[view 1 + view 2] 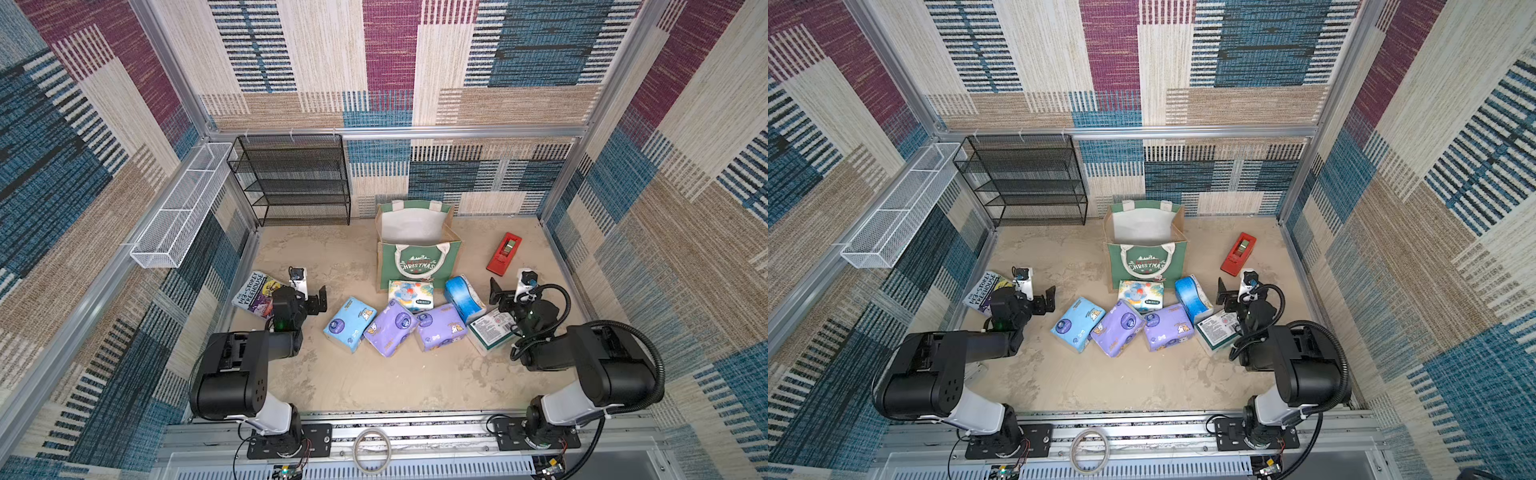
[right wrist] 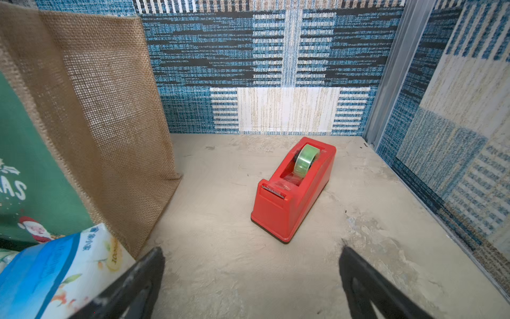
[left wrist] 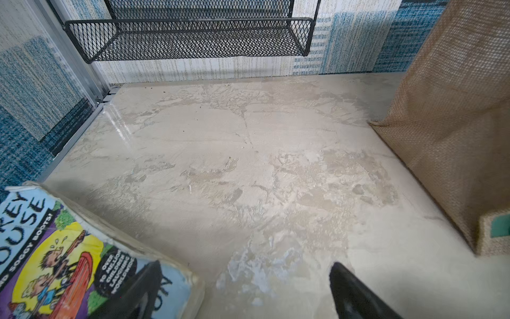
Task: Put tissues into the canvas bag
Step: Pick up the pack of facial tissues from the center of the board.
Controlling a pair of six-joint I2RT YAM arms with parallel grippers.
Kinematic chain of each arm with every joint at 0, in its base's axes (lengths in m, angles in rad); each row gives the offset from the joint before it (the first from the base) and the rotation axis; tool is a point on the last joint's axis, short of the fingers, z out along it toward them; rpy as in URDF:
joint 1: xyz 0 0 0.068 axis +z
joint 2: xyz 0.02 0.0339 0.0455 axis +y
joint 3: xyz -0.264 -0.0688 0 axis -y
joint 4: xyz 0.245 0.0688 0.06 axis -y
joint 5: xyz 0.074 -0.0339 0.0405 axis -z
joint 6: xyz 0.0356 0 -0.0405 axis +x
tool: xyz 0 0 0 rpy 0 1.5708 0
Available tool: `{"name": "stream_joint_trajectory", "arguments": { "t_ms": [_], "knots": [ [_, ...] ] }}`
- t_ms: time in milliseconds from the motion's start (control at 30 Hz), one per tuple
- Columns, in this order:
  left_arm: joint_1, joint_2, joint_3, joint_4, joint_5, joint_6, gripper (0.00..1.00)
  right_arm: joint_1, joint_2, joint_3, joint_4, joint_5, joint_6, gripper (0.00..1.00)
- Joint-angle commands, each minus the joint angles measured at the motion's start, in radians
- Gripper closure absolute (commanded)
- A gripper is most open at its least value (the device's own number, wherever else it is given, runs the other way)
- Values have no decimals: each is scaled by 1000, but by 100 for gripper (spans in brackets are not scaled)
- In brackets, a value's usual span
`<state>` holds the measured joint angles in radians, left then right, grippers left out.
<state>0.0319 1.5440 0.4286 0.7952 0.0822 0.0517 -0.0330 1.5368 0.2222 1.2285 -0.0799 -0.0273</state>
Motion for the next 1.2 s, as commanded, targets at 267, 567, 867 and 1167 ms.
{"name": "stream_joint_trajectory", "arguments": {
  "t_ms": [267, 567, 867, 1167],
  "knots": [
    [1, -1, 6, 10, 3, -18, 1, 0, -3, -1, 33, -7, 5, 1],
    [2, 0, 11, 2, 2, -19, 1, 0, -2, -1, 32, -8, 5, 1],
    [9, 1, 13, 1, 15, -23, 1, 0, -4, -2, 32, -8, 6, 1],
    [0, -197, 93, -289, -80, -49, 6, 1, -106, 282, -572, -63, 12, 0]
  ]
}}
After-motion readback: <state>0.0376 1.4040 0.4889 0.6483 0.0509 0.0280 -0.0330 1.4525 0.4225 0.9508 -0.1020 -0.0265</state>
